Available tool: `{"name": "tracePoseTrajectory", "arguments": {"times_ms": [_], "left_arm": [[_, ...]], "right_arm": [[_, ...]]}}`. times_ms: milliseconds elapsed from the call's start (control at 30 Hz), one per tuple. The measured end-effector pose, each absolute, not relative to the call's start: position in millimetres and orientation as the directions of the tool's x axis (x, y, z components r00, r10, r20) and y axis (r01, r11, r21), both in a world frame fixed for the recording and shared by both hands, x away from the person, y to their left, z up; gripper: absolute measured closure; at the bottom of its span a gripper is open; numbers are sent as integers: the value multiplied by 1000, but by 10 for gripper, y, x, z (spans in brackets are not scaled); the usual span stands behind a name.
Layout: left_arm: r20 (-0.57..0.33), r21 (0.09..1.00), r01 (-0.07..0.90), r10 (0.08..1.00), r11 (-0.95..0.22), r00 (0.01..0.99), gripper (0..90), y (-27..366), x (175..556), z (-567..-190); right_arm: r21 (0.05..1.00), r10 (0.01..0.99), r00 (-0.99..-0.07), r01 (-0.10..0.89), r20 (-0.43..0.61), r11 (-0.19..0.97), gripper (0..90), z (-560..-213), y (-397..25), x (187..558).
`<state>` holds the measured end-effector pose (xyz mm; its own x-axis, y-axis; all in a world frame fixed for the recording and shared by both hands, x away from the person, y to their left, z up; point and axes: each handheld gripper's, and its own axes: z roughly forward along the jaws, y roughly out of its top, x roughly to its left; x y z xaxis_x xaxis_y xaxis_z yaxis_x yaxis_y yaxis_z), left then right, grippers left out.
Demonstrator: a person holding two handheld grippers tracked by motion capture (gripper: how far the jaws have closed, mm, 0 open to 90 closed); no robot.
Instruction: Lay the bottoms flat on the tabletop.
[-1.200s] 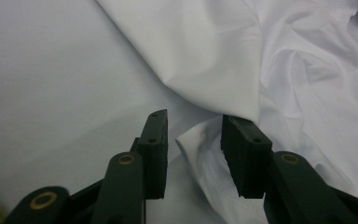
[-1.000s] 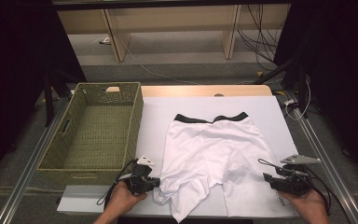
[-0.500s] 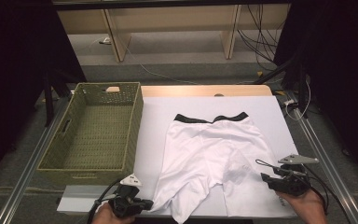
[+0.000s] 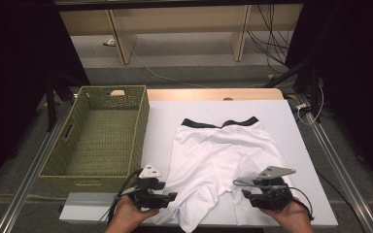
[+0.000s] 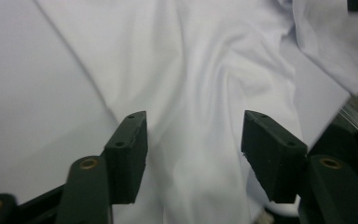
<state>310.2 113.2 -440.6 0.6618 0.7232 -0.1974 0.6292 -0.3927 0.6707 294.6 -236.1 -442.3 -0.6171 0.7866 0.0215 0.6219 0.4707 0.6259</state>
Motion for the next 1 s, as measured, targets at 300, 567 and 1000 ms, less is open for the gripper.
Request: {"name": "tracePoseTrajectory", "arguments": {"times_ms": [300,567,1000], "left_arm": [[-192,690,632,752,-353,630,320,863,3502,-4374],[-193,698,638,772,-327,606,324,826,3688,-4341],[-203,677,684,826,-270,526,299,827,4009,-4391]], "right_arm": [[524,716,-698,612,7,592,573,-4644,-1958,2905],[474,689,-722,586,-62,657,900,-4678,-1905,2844],[447,662,-745,620,78,645,763,-4579,-2174,2674]]}}
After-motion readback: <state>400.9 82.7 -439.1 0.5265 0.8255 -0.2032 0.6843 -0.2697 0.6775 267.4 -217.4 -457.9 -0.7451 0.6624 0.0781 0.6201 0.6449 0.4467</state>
